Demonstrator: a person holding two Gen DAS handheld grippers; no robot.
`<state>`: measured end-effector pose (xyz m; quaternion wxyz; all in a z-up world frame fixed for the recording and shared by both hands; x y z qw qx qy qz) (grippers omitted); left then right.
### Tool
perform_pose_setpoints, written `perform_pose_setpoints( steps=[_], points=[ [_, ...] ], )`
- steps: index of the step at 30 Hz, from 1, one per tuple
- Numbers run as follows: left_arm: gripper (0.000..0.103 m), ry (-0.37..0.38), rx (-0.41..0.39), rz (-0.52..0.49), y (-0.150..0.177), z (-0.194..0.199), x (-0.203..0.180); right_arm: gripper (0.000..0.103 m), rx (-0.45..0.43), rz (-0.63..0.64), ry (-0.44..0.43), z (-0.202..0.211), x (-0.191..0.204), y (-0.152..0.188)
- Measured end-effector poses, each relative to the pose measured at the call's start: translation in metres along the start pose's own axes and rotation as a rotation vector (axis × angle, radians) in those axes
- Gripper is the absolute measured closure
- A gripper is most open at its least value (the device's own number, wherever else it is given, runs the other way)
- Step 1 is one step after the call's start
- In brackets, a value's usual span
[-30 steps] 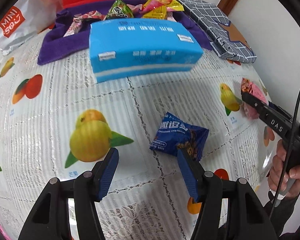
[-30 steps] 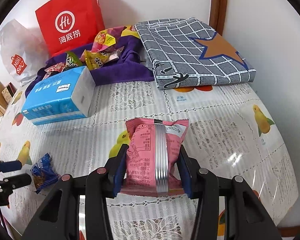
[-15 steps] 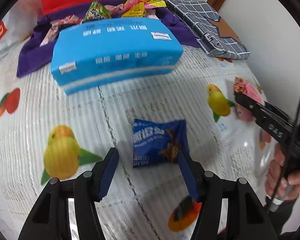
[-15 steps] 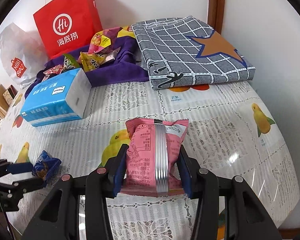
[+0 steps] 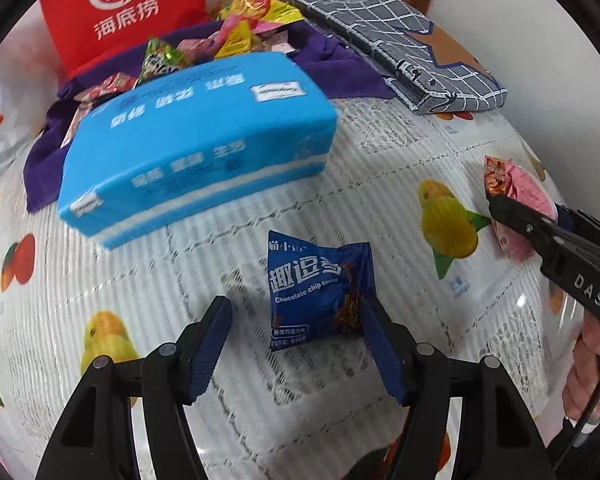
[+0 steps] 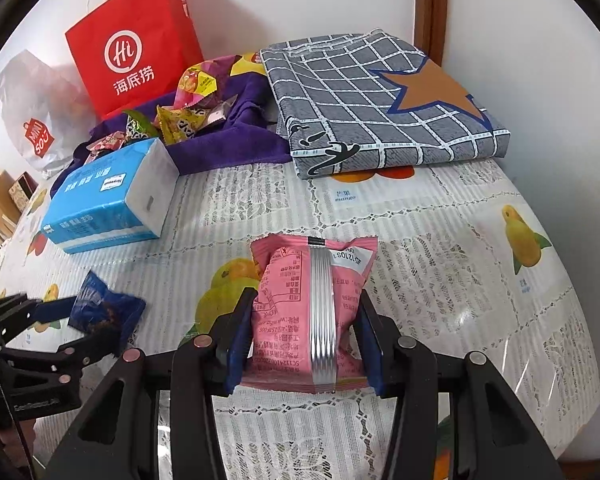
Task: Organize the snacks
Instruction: 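Grasp the blue chocolate chip packet with the left tool while the right tool holds the cookie packet, then carry the blue packet and pink cookie packet over the purple towel with both tools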
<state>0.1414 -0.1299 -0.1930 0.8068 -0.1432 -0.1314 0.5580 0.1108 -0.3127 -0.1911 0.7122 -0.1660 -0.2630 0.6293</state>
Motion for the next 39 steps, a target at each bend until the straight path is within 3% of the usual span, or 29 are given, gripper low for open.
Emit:
perform_pose_setpoints(
  steps=[1, 2, 4, 5, 8, 26, 39],
  points=[
    [0.044, 0.006, -0.010, -0.003, -0.002, 0.000, -0.001, 0.056, 0.002, 0.002, -0.001, 0.000, 0.000, 0.001],
    [0.058, 0.013, -0.020, -0.007, -0.002, 0.001, -0.001, 0.056, 0.004, 0.008, -0.002, 0.001, 0.001, 0.001],
    [0.068, 0.028, -0.032, -0.018, -0.005, 0.002, -0.002, 0.056, 0.005, 0.016, 0.005, 0.001, 0.001, 0.002],
    [0.078, 0.047, -0.033, -0.018, -0.006, 0.003, -0.002, 0.056, 0.007, 0.019, 0.006, 0.001, 0.002, 0.003],
    [0.082, 0.083, -0.037, 0.001, -0.007, 0.005, 0.004, 0.056, 0.003, 0.021, 0.013, 0.002, 0.001, 0.003],
    [0.084, 0.122, -0.112, 0.079, 0.003, 0.052, 0.047, 0.057, -0.042, 0.054, 0.015, 0.025, 0.030, -0.016],
    [0.084, 0.049, -0.193, 0.170, -0.034, 0.100, 0.108, 0.057, -0.152, 0.143, -0.026, 0.049, 0.095, -0.086]
  ],
)
Point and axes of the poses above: each gripper's, at about its wrist camera, not at the fingertips, and z roughly against the way its jaws point, x to its left, y to its underside, the point moved 3 cm from there along -z, roughly the way its jaws point, and after that the axes turned 6 degrees about -y, right-handed, at the moved point
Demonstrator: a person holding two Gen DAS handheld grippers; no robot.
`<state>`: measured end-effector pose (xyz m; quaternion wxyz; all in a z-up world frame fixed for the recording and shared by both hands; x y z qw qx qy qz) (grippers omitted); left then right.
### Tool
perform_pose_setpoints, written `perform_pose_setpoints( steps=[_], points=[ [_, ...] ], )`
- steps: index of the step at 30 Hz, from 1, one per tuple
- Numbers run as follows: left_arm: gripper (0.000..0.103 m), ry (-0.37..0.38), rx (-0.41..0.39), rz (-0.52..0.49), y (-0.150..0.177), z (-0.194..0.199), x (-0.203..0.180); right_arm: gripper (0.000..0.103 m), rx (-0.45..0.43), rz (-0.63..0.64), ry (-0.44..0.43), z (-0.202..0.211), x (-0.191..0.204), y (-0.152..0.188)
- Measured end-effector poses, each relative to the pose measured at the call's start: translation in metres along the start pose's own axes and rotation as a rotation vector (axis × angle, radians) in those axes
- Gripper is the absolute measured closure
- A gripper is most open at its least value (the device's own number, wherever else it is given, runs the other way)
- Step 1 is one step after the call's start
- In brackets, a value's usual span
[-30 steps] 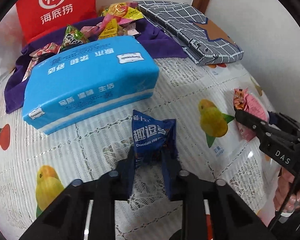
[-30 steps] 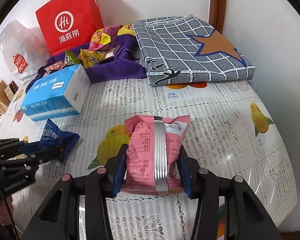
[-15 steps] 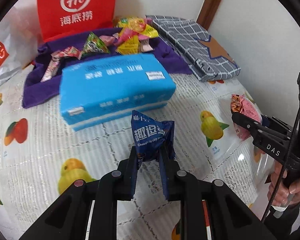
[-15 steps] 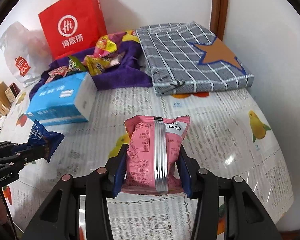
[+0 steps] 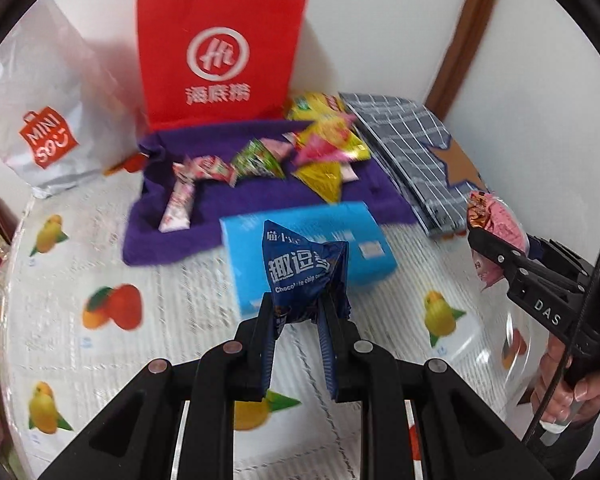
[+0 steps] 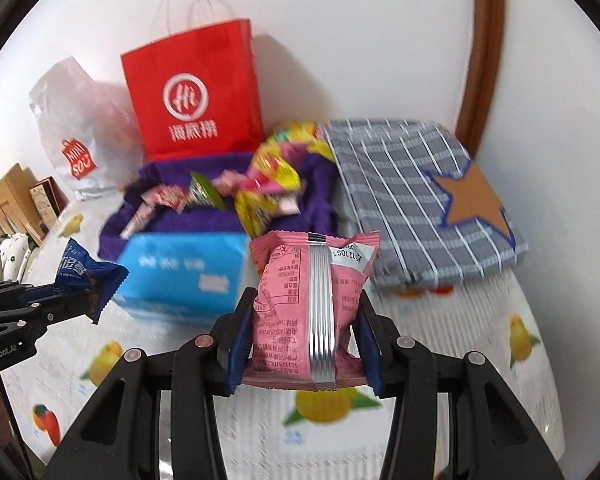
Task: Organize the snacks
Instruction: 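Carry the blue packet and pink cookie packet over the purple towel with both tools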
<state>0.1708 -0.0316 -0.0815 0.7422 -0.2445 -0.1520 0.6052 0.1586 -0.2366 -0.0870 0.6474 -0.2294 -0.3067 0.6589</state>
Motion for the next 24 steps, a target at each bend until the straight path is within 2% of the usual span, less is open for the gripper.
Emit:
perform_pose_setpoints(
  steps=[12, 24],
  points=[
    [0.084, -0.020, -0.029, 0.083, -0.048, -0.001, 0.045, 0.057, -0.015, 0.027, -0.035, -0.026, 0.030, -0.050],
    [0.084, -0.012, -0.017, 0.105, -0.080, -0.025, 0.051, 0.057, -0.013, 0.017, -0.046, -0.051, 0.023, -0.078]
  ],
)
Point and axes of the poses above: each gripper's, at about its wrist camera, not at the fingertips, and z roughly against the way its jaws point, x to its left, y to its underside, the point moved 3 cm from there along -z, roughly the way its jaws point, and after that the axes turned 6 degrees about -y, right-handed, at the moved point
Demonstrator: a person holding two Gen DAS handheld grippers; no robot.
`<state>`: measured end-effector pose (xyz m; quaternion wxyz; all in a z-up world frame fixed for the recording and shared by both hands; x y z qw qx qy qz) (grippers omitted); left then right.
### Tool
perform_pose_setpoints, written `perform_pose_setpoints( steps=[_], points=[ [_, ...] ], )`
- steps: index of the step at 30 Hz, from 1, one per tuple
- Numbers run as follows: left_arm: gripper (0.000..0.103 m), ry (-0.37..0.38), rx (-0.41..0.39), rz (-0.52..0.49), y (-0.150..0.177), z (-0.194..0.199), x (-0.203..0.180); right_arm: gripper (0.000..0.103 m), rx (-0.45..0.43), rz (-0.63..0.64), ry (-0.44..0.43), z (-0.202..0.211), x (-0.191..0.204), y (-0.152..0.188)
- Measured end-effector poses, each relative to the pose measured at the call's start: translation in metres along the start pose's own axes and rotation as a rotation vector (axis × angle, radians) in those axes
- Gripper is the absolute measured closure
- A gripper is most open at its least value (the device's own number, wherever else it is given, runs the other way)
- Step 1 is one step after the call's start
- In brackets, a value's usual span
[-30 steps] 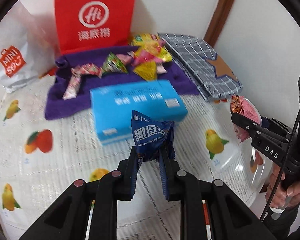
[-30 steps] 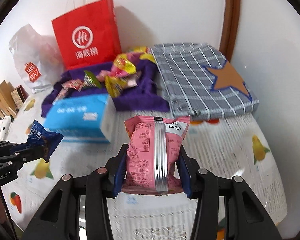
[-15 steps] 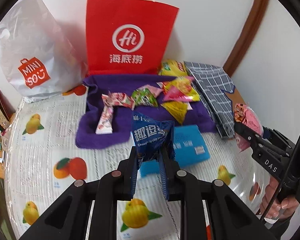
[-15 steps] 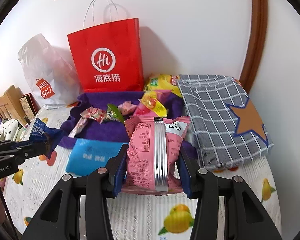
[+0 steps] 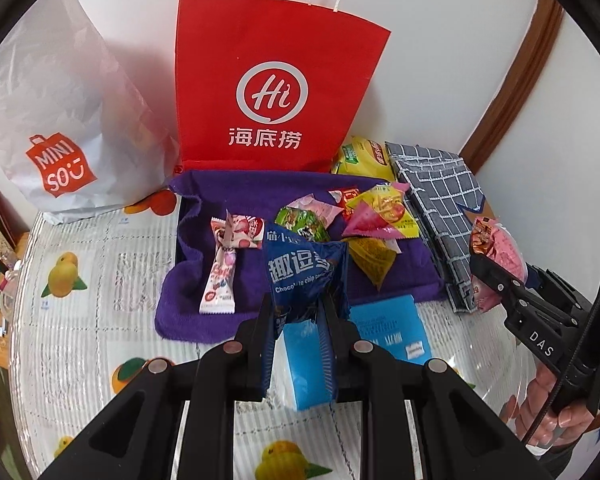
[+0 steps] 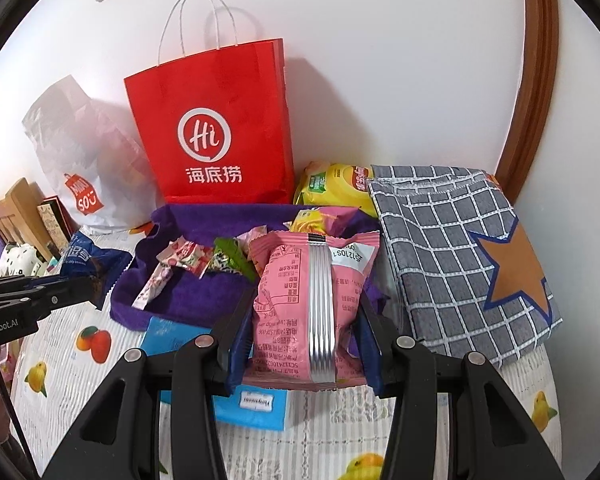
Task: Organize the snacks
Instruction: 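Carry the blue packet and pink cookie packet over the purple towel with both tools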
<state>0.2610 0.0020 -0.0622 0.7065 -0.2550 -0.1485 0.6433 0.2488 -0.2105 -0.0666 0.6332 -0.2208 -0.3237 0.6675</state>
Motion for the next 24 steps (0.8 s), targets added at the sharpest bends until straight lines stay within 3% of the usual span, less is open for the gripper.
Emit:
perform_pose_setpoints(
  steps=[24],
  points=[
    [0.084, -0.042, 0.042, 0.049, -0.057, -0.075, 0.023, 0.057, 0.036, 0.011, -0.080, -0.099, 0.006, -0.064]
  ],
)
Point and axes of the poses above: each gripper's, at about its wrist camera, not at the fingertips, and z roughly against the way its jaws point, x to its left, y to its underside, the point moved 3 cm from there along -z, roughly the way its jaws point, and after that the axes turned 6 degrees about -y, right-handed, at the moved point
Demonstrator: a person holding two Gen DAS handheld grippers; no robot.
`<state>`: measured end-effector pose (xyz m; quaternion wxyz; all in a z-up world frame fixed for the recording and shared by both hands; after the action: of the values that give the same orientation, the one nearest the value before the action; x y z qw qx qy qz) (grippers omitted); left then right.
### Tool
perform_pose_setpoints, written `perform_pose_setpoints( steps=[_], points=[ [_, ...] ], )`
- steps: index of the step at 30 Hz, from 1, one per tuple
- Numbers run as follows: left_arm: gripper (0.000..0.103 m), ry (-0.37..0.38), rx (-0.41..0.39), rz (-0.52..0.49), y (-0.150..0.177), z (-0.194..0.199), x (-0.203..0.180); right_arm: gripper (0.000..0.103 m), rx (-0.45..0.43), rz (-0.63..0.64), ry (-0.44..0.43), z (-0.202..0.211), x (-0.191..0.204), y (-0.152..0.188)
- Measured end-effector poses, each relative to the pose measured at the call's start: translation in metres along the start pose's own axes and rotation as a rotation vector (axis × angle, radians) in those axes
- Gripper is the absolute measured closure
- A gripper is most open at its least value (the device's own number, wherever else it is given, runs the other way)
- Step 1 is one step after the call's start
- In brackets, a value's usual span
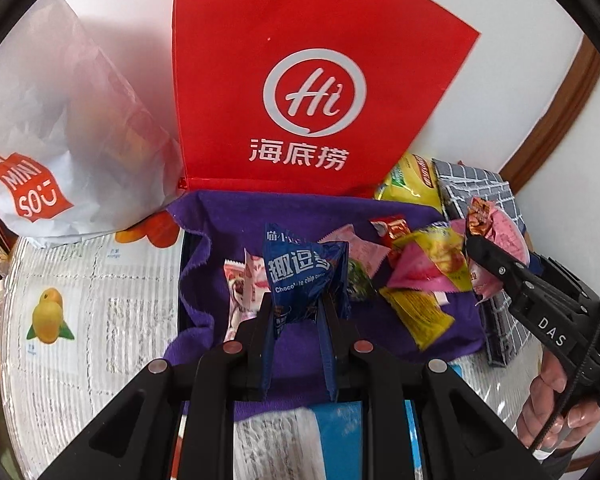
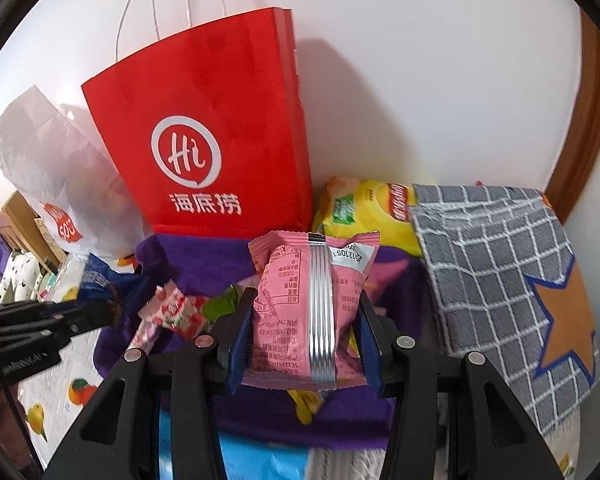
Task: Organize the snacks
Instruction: 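Carry the blue packet and pink cookie packet over the purple towel with both tools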
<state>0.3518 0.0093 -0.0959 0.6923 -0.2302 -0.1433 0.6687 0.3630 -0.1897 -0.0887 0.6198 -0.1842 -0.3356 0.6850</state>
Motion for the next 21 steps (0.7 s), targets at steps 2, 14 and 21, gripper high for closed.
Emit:
perform_pose_setpoints(
  steps=[2, 14, 21],
  points=[
    [0.084, 0.006, 0.008, 0.007, -0.003, -0.008, 0.002, 0.057, 0.010, 0.005, -0.005, -0.007, 0.002, -0.003],
    [0.084, 0.023, 0.082, 0.033, -0.005, -0.054, 0.011, 0.056, 0.118, 0.038, -0.047, -0.056, 0.004, 0.012],
    [0.083, 0.034, 0.093, 0.021, -0.001, -0.061, 0.009, 0.056, 0.158, 0.055, -0.066, -0.068, 0.007, 0.020]
  ],
)
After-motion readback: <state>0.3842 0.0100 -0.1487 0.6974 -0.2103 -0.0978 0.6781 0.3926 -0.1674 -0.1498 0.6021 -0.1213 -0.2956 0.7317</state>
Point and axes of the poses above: each gripper's, at about its wrist camera, not at the fingertips, and z roughly against the way its jaws point, x to its left, y to its underside, the point moved 3 cm from there along -z, roughly the way its jaws point, and after that the axes turned 6 degrees about -y, right-handed, at the moved point
